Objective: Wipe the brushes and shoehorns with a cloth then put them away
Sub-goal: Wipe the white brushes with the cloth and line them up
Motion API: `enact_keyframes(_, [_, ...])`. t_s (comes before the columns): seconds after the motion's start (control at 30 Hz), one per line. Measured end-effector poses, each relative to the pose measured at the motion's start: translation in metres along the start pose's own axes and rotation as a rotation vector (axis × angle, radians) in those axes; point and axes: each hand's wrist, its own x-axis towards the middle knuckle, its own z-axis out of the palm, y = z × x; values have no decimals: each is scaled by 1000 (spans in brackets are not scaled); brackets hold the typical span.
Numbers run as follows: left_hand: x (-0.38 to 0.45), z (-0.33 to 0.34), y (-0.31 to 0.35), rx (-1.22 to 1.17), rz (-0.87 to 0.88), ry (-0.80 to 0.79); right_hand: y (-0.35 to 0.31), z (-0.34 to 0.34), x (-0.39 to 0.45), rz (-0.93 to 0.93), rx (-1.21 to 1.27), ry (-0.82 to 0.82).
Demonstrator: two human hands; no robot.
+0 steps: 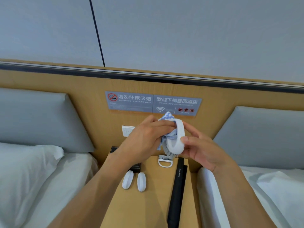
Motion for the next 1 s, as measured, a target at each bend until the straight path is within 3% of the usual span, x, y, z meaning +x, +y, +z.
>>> enact_keyframes(0.33, [-1,3,8,-94,14,12,-16,2,10,-67,8,115])
enact_keyframes(0.53, [-13,12,13,-307,-254,159,-6,22,11,-60,59,249])
enact_keyframes(0.7, [-18,29,23,-327,-500,380,4,42,16,-114,150,360])
enact_keyframes(0.8, [-19,32,24,-308,-534,464,9,51,19,-127,192,395])
enact_keyframes(0.9, [-20,24,14,-341,-500,440,9,51,16,-102,158,375])
enact_keyframes(1.0, [-21,4,-5,-344,-427,295,3,45,10,-39,190,315])
